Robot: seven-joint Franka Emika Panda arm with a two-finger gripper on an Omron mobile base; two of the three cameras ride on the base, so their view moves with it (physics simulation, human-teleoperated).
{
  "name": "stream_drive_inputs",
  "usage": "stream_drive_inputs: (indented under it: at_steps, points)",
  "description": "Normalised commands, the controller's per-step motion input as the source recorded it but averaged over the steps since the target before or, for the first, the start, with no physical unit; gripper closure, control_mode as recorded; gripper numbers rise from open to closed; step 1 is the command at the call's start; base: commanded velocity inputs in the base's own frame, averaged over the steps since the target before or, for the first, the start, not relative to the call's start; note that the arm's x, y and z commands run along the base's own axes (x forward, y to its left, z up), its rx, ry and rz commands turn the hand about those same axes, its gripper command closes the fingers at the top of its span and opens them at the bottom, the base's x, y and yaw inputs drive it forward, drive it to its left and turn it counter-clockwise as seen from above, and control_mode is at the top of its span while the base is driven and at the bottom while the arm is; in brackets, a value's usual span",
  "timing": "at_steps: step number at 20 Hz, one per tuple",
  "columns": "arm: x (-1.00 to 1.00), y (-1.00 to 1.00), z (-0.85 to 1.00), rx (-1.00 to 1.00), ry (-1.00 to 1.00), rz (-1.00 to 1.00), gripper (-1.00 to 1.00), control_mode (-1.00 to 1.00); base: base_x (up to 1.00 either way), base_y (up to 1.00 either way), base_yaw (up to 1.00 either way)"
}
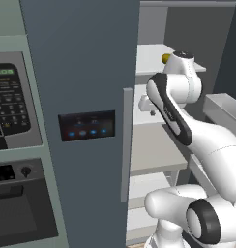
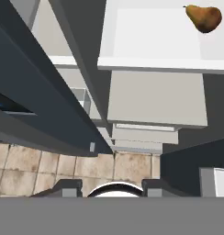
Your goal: Pick the orange and pear from the fridge and place them inside the tupperware on the counter.
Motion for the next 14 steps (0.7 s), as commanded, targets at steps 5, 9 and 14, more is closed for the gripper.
stream_drive_inputs:
  at_steps: [5,9,14]
  points:
    - [-0.09,-0.11,0.0,0.01,-0.17,0.0,-1.0,-1.0,0.0,0.0,0.0]
    - [-0.12,-0.27,0.0,0.0,-0.11,0.0,-1.0,-1.0,0.0,0.0,0.0]
    - [-0.07,-0.17,-0.01,0.01,0.0,0.0,-1.0,-1.0,0.0,0.0,0.0]
